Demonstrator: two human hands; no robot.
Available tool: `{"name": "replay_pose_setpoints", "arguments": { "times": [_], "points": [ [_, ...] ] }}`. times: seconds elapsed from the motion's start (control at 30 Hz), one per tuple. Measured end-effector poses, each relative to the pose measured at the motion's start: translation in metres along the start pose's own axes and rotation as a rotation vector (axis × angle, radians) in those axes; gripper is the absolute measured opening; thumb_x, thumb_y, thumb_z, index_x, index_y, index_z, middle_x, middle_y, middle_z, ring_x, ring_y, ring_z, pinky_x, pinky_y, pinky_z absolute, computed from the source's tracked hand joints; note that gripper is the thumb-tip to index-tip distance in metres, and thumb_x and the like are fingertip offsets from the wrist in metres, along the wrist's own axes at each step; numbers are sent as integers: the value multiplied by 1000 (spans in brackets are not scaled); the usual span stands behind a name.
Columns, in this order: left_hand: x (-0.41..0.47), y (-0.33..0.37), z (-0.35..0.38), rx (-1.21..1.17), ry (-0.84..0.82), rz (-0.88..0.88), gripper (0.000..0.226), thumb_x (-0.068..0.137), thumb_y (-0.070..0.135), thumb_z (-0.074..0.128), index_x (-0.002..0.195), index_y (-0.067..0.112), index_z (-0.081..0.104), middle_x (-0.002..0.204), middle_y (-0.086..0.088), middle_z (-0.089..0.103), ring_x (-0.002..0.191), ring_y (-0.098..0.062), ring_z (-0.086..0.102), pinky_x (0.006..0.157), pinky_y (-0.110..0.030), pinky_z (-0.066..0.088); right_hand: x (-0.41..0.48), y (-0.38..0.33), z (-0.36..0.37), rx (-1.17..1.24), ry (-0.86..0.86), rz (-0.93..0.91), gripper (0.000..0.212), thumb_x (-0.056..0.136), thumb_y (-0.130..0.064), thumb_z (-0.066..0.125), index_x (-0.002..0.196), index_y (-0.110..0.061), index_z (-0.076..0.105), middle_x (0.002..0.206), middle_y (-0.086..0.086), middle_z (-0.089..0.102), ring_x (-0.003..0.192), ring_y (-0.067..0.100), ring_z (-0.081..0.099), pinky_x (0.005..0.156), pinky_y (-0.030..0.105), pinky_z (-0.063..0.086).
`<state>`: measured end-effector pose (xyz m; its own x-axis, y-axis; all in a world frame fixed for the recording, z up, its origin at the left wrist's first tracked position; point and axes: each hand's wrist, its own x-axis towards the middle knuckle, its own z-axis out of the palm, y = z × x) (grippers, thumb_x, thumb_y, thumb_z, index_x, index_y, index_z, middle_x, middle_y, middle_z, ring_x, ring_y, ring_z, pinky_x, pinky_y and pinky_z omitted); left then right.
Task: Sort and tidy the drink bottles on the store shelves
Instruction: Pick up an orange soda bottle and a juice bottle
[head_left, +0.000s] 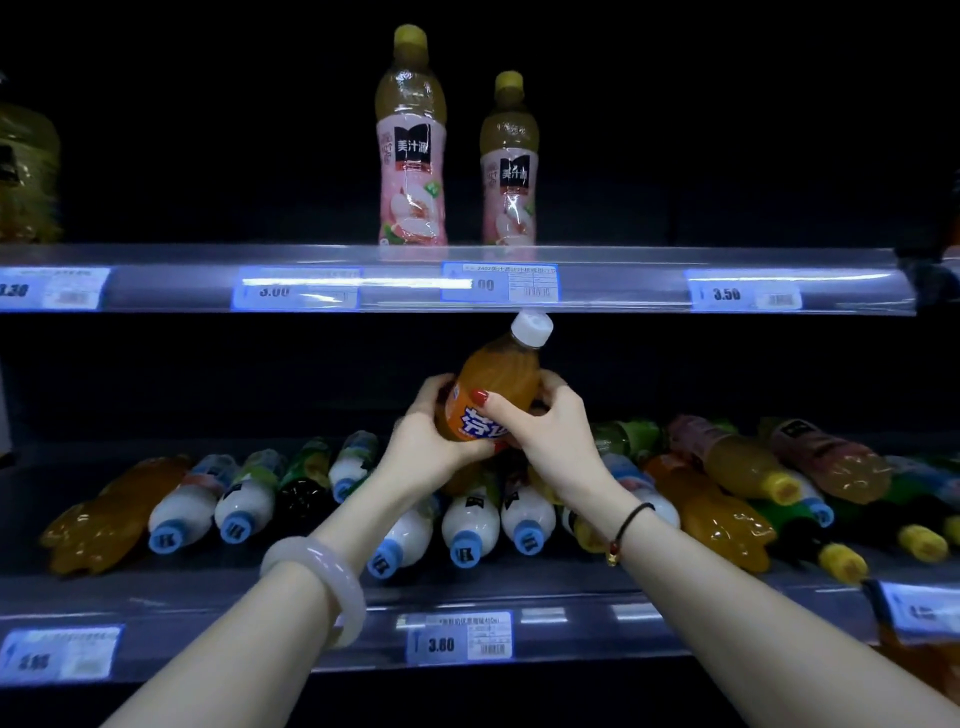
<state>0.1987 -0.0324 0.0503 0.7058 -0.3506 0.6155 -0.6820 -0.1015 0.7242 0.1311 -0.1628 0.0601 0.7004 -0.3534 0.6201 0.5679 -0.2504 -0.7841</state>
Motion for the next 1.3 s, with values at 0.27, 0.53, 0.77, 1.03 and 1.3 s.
{"name": "replay_pose_setpoints", "arguments": {
  "times": [0.27,0.53,0.77,1.03,1.3],
  "points": [
    [-3,5,3,19,25,74,59,51,32,80,96,49,46,85,9,66,77,3,65,63,-15,52,-8,-10,-12,-28,-175,35,50,76,-13,78,120,-9,56,109,2,68,97,7,68,77,18,54],
    [-28,10,-15,-180,167,148,66,61,8,86,109,38,51,100,10,64,85,8,63,64,-7,49,14,3,-76,-885,-474,128,69,80,10,45,141,-22,43,147,5,43,135,21,42,106,26,39],
    [-32,19,-13,-201,100,128,61,61,4,85,106,31,54,100,5,67,84,1,66,64,-12,51,6,43,-68,-1199,-503,143,96,78,-20,75,150,-36,13,162,-2,2,148,27,8,118,49,16],
    [-36,21,-14,-264,133,103,63,59,6,86,110,26,55,98,3,68,83,-1,67,62,-13,51,6,25,-76,-242,184,55,32,82,-12,71,112,-5,61,98,6,67,96,24,65,87,35,51],
    [-54,45,-11,-290,109,134,58,48,22,84,98,29,57,87,5,71,77,-4,67,61,-16,53,-15,-37,-58,118,337,-2,54,63,-65,60,97,-23,60,102,12,69,101,33,65,93,56,50]
  ]
}}
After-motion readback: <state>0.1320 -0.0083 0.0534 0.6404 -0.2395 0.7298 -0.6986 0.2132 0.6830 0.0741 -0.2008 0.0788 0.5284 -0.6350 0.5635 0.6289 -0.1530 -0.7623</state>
